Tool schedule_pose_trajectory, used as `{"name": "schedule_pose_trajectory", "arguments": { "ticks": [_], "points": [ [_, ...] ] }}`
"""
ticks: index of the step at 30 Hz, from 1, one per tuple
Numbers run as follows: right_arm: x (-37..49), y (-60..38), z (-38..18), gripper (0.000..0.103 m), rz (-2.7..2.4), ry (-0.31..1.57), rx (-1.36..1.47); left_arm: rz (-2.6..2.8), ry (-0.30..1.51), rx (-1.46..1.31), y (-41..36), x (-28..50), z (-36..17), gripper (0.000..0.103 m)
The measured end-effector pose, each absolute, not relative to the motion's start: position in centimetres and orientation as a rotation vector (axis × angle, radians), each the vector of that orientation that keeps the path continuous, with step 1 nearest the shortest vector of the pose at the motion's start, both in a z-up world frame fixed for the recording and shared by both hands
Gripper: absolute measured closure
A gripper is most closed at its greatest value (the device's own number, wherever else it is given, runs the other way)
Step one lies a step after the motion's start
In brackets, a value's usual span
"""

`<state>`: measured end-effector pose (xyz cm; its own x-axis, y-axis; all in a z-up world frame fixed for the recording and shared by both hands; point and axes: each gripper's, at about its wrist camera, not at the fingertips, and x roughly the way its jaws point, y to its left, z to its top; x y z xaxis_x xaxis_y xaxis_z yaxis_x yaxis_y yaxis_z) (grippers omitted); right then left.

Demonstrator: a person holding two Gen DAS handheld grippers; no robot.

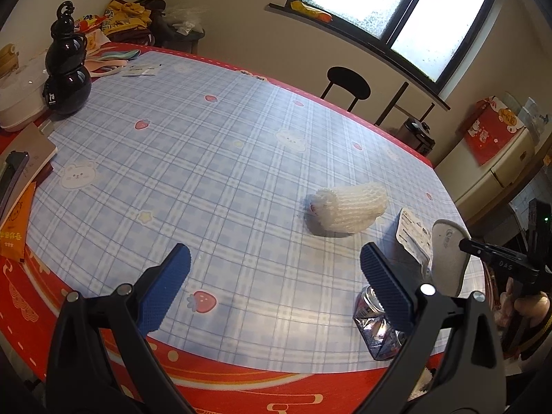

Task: Collect trash
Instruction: 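Return the right gripper to the table and grasp the silver mesh scrubber pad, then grasp the white foam net sleeve with the left gripper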

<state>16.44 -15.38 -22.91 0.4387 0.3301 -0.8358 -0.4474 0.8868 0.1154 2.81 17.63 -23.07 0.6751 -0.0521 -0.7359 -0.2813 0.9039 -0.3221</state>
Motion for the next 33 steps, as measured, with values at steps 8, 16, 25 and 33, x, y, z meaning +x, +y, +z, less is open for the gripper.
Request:
{"name": "schedule_pose_trajectory", "arguments": {
  "ticks": [8,16,25,33],
  "points": [
    [18.8,-18.3,-23.9,0.083,0.375,1.032,-0.068,0.131,0.837,-0.434,17.0,3.4,-23.2,0.006],
    [19.3,-21.0,-23.4,0.086,0.355,1.003,0.059,0.108,0.843,-0.418,16.3,4.1,-23.1,0.006],
    [17.6,-21.7,-22.0,0.087,0.368,0.966,0.081,0.021,0.877,-0.41,14.0,8.3,-24.7,0.006],
    [15.6,-23.2,-20.3,0.087,0.348,0.934,0.099,-0.047,0.929,-0.54,13.0,14.9,-28.2,0.012]
  ]
}}
